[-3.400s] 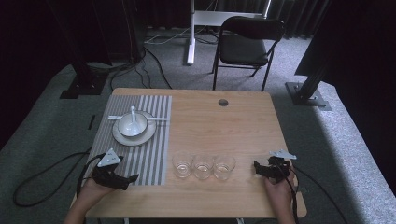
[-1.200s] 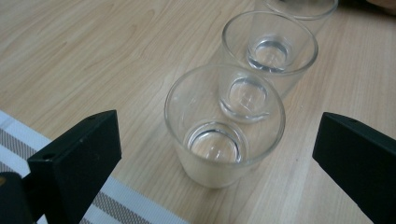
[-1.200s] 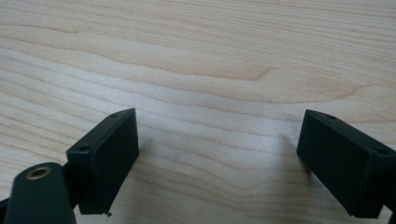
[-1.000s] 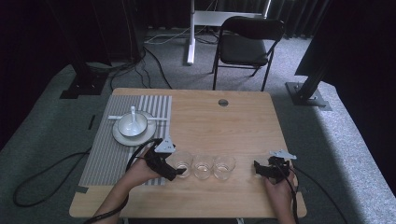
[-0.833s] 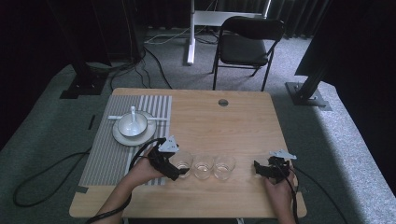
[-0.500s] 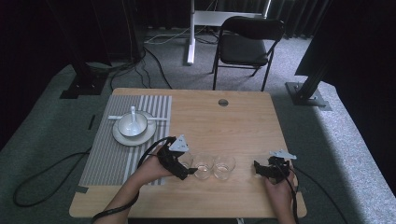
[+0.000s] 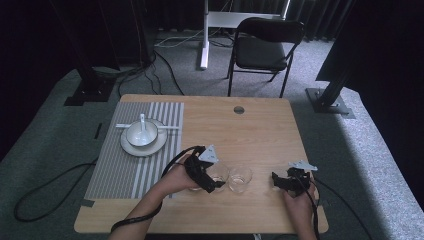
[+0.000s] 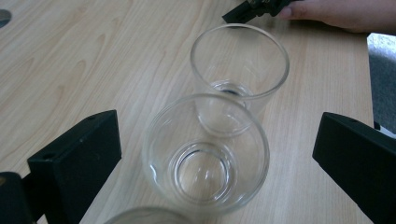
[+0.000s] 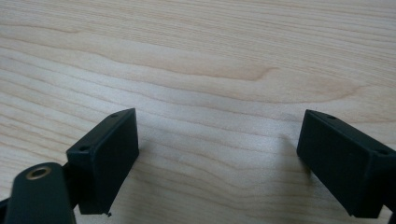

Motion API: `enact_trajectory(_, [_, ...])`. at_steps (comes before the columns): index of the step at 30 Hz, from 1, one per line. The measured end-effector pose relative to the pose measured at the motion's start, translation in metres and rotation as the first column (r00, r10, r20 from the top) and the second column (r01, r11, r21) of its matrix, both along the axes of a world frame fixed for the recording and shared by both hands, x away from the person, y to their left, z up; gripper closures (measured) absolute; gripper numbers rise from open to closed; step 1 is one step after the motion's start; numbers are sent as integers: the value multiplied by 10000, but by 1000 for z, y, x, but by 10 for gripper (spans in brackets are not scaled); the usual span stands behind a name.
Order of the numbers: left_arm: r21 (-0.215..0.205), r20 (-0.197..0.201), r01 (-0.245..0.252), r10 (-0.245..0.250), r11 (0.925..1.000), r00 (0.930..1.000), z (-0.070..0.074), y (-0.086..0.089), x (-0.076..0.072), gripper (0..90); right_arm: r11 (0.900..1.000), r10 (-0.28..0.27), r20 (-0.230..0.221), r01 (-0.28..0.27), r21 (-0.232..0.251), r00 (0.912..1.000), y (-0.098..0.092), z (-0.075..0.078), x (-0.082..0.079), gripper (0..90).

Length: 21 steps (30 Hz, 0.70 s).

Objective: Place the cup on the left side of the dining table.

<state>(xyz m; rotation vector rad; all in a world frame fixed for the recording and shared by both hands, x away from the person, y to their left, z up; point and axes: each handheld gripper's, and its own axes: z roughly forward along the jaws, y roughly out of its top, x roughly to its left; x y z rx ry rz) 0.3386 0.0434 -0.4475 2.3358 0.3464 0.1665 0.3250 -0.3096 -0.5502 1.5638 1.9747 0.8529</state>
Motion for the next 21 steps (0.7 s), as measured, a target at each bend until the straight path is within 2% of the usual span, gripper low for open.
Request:
enact_trajectory(7, [349, -31, 265, -264, 9990, 9996, -4, -17, 2, 15, 10000, -2, -2, 2, -2, 10000, 0, 0, 0, 123])
enact_trajectory(11, [274, -125, 276, -273, 9992, 9996, -6, -26, 4, 15, 10000, -1, 0, 1, -4, 10000, 0, 0, 0, 122])
enact_trajectory(12, [357, -155, 346, -340, 9988, 9993, -6, -29, 4, 15, 10000, -3, -1, 3, -2, 10000, 0, 0, 0, 122])
enact_trajectory(14, [627, 42, 397, -400, 9972, 9992, -7, -35, 4, 15, 10000, -1, -1, 1, -3, 10000, 0, 0, 0, 123])
enact_trajectory(17, [818, 36, 450, -455, 9956, 9990, -7, -44, 4, 15, 10000, -1, -2, 1, -2, 10000, 0, 0, 0, 122])
enact_trajectory(21, [948, -156, 606, -594, 9936, 9981, -8, -54, 5, 15, 10000, -5, -6, 5, 5, 10000, 0, 0, 0, 122])
